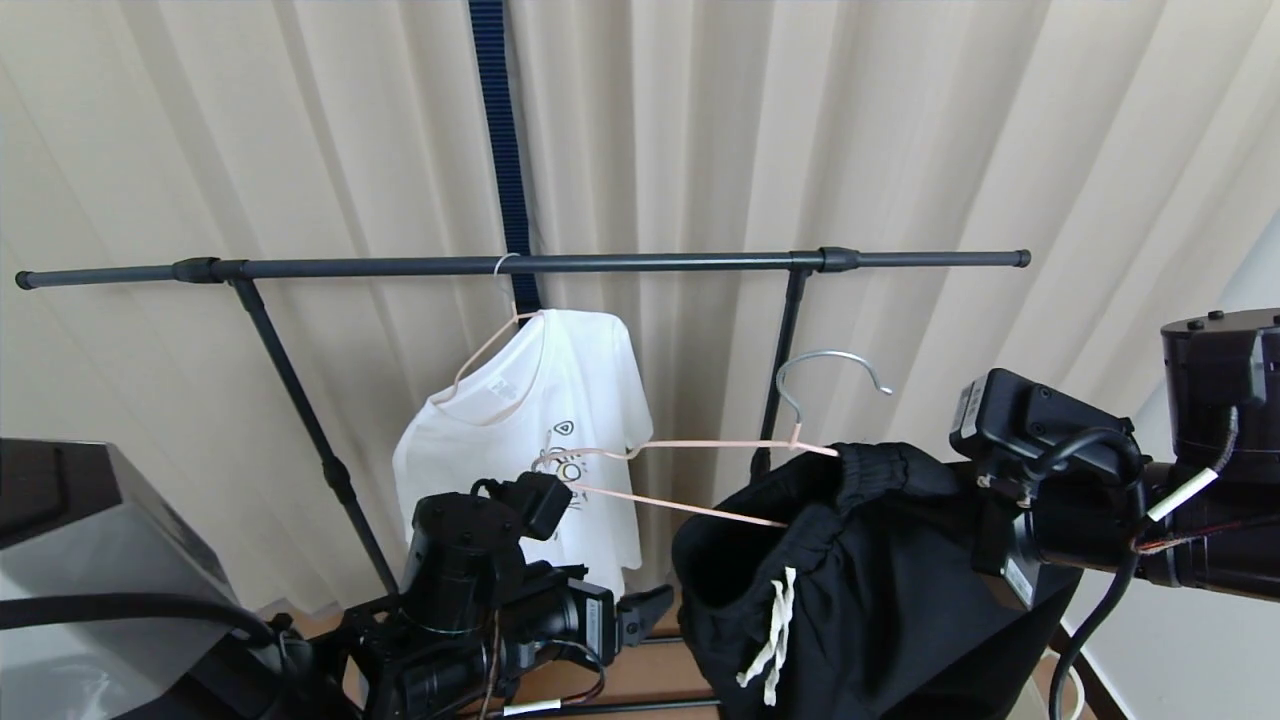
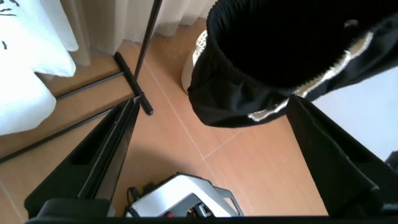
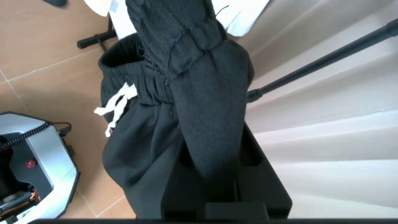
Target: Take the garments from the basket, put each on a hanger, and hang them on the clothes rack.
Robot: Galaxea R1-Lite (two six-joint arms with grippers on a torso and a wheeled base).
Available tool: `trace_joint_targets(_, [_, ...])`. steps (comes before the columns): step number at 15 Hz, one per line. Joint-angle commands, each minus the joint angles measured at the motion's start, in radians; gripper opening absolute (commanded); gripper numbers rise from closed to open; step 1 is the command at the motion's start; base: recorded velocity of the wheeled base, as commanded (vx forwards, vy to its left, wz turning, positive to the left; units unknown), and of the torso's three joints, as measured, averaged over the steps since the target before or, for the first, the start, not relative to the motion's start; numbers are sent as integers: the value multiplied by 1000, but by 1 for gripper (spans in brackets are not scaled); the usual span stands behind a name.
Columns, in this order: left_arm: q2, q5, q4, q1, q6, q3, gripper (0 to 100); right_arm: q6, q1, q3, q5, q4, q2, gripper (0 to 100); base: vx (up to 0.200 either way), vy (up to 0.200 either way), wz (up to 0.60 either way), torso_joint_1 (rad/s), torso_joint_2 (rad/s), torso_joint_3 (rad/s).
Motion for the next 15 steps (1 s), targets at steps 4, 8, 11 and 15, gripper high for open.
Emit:
trace_joint_targets(4, [102,22,6,-20,-9,-115,100,1,5,10,1,1,-39,0,0,0,0,0,0,0])
trace_joint_targets(8, [127,23,10,-20,-23,-147,100,1,33,20,1,0,-47,0,0,0,0,0,0,0])
trace_joint_targets(11, [166,26,10,-43,-23,-174,100,2,45,21,1,0,-59,0,0,0,0,0,0,0])
trace_joint_targets(15, [182,69,12,-57,-16,-180,0,2,42,20,1,1,-65,0,0,0,0,0,0,0])
